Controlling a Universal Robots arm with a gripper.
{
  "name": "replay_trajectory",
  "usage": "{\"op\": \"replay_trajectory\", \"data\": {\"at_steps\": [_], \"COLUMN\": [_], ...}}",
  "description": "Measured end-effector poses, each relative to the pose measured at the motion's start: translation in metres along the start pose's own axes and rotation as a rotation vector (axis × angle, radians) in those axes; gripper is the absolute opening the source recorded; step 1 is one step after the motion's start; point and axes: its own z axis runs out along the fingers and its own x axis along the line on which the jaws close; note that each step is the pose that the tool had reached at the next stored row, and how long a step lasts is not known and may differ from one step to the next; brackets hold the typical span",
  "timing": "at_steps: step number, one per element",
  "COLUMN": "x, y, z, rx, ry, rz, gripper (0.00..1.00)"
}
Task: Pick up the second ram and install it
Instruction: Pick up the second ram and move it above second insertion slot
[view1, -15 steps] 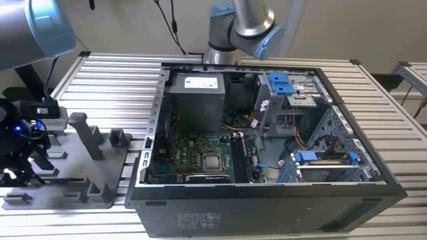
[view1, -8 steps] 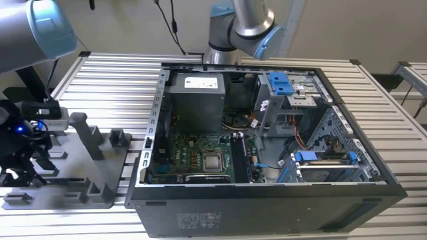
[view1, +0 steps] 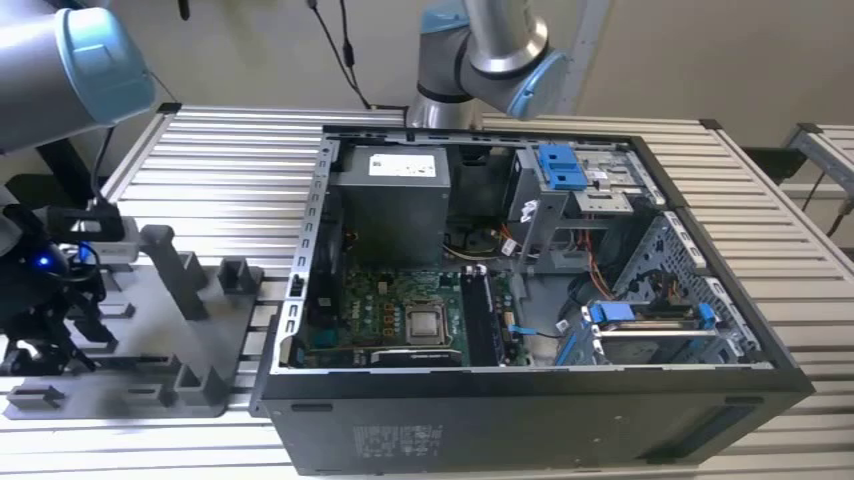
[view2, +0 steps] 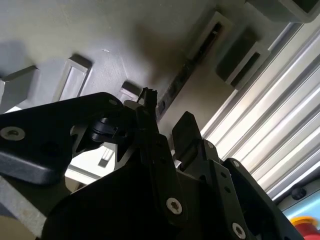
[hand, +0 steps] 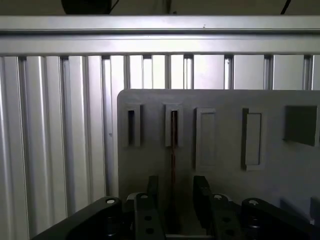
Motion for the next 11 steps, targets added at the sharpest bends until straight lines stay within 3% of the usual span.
{"op": "replay_trajectory", "data": {"at_steps": [11], "x": [0.0004], "y": [0.0007], "z": [0.0151], "rx": [-0.0003], "ry": [0.0002], "rz": [-0.009], "gripper": [0.42]}}
